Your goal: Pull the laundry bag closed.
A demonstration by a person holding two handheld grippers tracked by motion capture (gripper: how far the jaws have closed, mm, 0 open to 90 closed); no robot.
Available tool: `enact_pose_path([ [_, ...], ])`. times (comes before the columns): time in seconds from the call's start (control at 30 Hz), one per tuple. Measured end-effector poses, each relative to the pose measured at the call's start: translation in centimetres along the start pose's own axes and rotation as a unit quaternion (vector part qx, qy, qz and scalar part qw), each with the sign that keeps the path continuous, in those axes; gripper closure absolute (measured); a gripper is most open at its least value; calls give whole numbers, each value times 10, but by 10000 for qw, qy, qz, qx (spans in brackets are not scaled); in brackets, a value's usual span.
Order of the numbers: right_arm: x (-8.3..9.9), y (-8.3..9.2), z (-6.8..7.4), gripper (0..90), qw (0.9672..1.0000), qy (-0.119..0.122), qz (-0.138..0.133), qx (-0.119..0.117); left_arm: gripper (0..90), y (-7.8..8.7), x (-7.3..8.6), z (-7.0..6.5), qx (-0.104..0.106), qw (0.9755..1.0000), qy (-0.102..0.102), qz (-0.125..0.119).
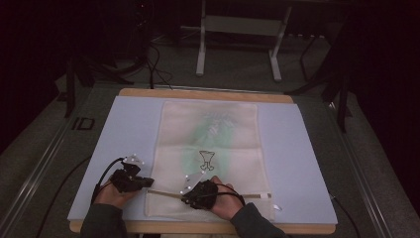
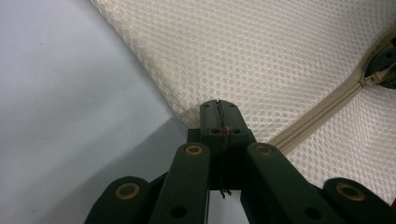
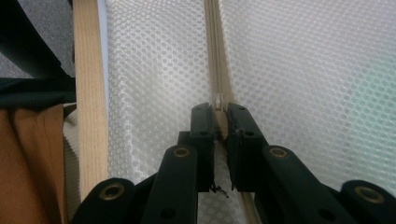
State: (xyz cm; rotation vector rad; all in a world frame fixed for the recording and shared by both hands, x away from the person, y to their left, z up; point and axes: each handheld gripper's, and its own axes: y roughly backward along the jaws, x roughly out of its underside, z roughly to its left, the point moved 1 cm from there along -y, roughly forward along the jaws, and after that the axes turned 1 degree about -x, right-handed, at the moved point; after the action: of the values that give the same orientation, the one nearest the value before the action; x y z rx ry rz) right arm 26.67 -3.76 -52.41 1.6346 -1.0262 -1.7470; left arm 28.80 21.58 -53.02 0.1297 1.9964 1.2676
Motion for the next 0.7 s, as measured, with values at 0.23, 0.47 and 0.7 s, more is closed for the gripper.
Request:
enact_pose_path([
  [0.23,1,2,-1,823,10000,-11,37,-25,899,0,0,0,-7,10000,5,10],
  [0.47,4,4,-3,822,10000,-48,50,-32,899,0,0,0,-8,10000,13,11],
  [0.7,6,5,-4,822,9999,-68,73,-33,898,0,0,0,3,10000,26,14],
])
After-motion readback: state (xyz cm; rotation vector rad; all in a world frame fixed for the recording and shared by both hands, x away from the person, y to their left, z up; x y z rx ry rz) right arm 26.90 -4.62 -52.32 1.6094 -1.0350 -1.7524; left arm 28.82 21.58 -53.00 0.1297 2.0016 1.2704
